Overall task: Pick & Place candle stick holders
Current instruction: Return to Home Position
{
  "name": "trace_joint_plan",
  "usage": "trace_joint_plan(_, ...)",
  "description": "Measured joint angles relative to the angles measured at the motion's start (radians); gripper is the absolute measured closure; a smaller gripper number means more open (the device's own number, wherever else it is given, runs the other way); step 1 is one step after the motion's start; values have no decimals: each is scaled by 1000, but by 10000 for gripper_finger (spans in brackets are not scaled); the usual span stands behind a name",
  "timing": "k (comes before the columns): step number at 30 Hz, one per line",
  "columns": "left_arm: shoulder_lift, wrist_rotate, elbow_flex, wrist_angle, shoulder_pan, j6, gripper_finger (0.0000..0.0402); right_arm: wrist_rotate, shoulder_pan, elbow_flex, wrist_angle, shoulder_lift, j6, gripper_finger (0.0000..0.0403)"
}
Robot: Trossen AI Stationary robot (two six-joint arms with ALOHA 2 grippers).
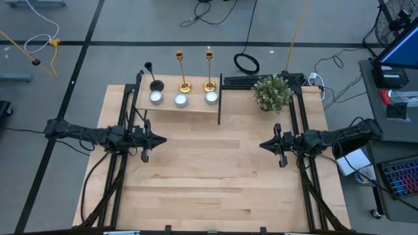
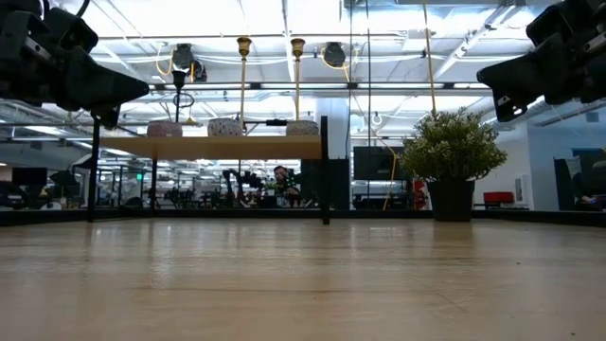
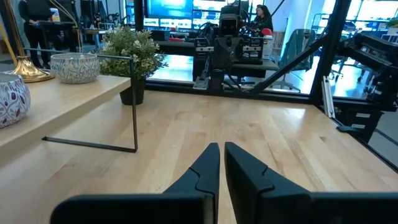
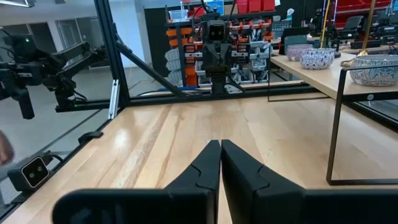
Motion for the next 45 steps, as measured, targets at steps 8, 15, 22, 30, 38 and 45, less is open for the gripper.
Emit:
trace_joint_plan(8, 0, 0, 0, 0, 0, 0, 371, 0, 0, 0, 0, 0, 0, 390)
trace_joint_plan(15, 0, 0, 0, 0, 0, 0, 371, 0, 0, 0, 0, 0, 0, 391)
trace_joint_plan(22, 0, 0, 0, 0, 0, 0, 371, 0, 0, 0, 0, 0, 0, 389)
trace_joint_plan(30, 0, -1, 0, 0, 0, 0, 371, 0, 0, 0, 0, 0, 0, 391)
trace_joint_plan(38, 0, -1, 0, 0, 0, 0, 371, 0, 0, 0, 0, 0, 0, 392)
trace_joint_plan(45, 0, -1, 0, 0, 0, 0, 371, 0, 0, 0, 0, 0, 0, 394)
